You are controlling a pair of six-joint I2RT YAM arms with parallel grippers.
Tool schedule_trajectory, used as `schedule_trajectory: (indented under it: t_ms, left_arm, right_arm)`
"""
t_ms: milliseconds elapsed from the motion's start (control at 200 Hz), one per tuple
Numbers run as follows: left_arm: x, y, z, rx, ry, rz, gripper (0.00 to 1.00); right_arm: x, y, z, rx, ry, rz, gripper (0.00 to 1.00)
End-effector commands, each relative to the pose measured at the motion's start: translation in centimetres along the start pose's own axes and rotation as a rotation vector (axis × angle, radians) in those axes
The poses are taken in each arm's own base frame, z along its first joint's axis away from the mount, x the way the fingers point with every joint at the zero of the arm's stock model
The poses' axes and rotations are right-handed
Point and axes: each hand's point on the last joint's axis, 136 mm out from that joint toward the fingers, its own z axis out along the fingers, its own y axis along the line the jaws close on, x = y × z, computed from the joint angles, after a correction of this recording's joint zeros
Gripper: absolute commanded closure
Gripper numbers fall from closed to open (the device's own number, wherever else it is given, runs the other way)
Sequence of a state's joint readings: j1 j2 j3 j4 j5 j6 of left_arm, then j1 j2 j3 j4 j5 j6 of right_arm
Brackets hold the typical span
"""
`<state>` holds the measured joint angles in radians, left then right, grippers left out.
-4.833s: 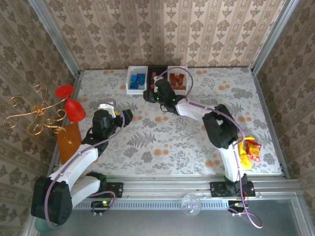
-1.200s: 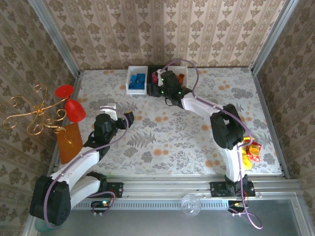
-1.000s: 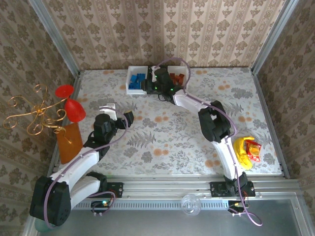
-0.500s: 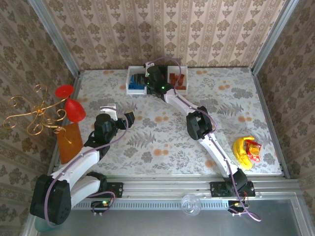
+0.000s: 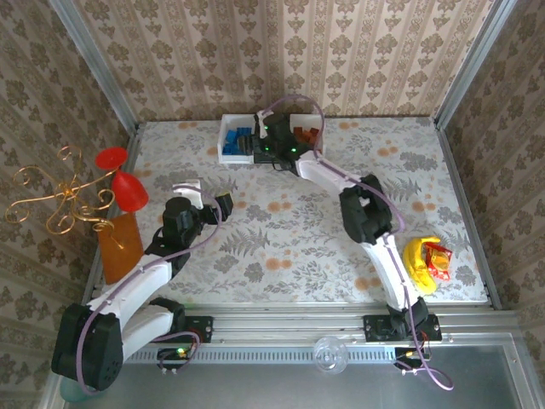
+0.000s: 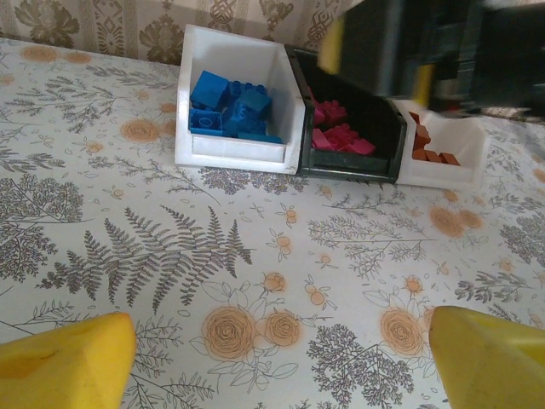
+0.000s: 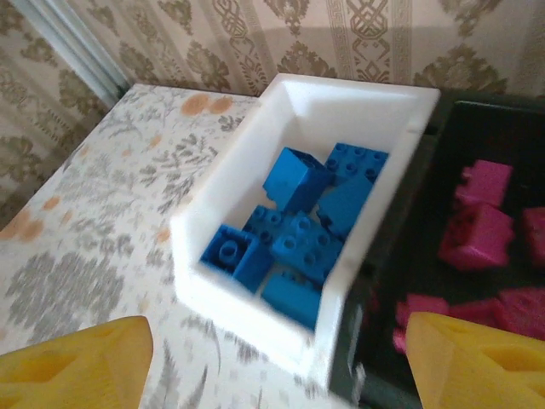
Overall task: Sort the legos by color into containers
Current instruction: Reset both arms
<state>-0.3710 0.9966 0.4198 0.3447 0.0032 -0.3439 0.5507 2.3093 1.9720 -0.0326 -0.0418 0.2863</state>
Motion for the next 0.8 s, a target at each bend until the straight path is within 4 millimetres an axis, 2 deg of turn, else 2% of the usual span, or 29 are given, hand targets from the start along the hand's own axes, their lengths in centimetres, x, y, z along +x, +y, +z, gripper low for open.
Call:
schedule_trajectory:
  t_ms: [0,240,395,490,510,660,795]
  left_arm:
    - [-1.1,-0.5,-0.4,0.025,-0.035,0.025,0.1]
    - [-2.3,-1.6,-1.0,0.076,-0.084,0.074,0.1]
    - [-2.8,-0.3,-1.0,-0.008,-0.101,0.07,0.1]
    - [-3.0,0.9,-1.1,-0.075,-0.108,0.083,0.1]
    - [-3.0,1.2,-1.1,-0.092,-0.109,0.087,0.1]
    - [-3.5,4.4,-1.8,-0.247,-0.131,0.119,0.06]
    - [-4.3,7.7,-3.3,-0.39,-0.184,0.144,0.0]
  right_arm:
    - [-5.6,0.7,-7.1,0.002,-0.144,-0.088,0.19]
    - [-1.9,-4.9,-17.2,0.265,-0.101,-0.222,0.14]
    - [0.7,-9.4,-22.8,0.446,-0.094,-0.237,0.11]
    - [2.8,-12.4,-25.1,0.549,-0.09,-0.215,0.09]
    - [2.5,-12.8,-26.2,0.569,-0.116,-0.206,0.09]
    - [4.9,-17.0,-29.1,0.727,-0.14,-0.174,0.04]
    - [7.0,-19.7,-30.1,0.811,-0.119,-0.157,0.0]
